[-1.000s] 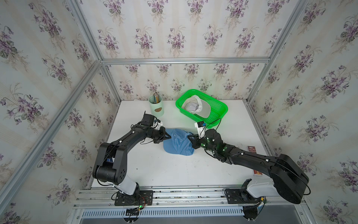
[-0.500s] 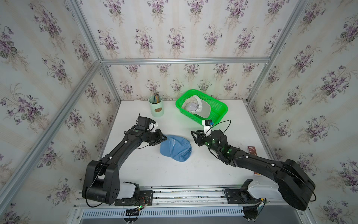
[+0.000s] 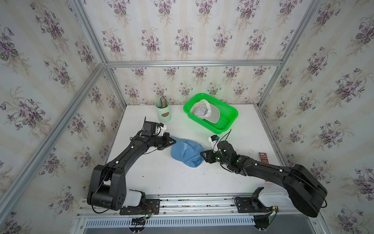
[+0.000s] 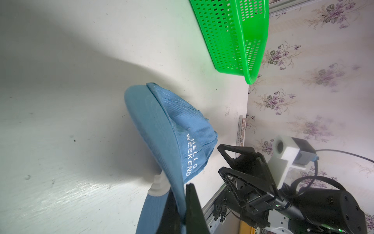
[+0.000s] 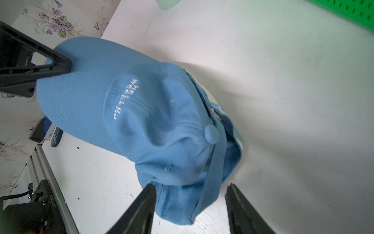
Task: Turn the baseball cap inside out
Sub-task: Turn over the baseball cap.
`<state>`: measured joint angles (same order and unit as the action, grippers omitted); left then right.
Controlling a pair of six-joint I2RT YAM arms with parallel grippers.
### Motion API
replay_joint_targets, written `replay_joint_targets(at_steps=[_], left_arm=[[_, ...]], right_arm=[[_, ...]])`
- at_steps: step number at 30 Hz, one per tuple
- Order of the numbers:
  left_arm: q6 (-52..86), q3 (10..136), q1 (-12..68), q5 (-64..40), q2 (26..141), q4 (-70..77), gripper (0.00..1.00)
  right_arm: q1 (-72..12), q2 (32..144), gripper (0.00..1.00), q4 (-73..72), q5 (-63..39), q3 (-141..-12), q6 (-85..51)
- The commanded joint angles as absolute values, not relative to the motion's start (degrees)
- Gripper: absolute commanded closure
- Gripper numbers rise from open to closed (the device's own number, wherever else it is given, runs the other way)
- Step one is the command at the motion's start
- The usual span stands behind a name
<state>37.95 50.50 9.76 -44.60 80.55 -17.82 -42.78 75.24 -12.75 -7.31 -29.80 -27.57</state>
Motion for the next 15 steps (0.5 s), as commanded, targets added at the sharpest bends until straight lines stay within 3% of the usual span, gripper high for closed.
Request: replay_joint_targets(at_steps=[1,8,15], left_arm=[[38.1,50.3,9.7,-46.0,80.6,-15.5,1.0],[42.0,46.8,7.6,-51.1,80.6,-8.6,1.0],[45.2,45.2,3.6,-57.3,80.2,-3.0,1.0]], right_arm=[[-42.9,74.8,0.4,-9.5,-6.4,-29.4,-29.2],[-42.2,82.5,0.46,-12.1,-6.9,-31.3,-29.4],[-36.9,81.0,0.83,-18.5,-13.0,-29.4,-29.2]])
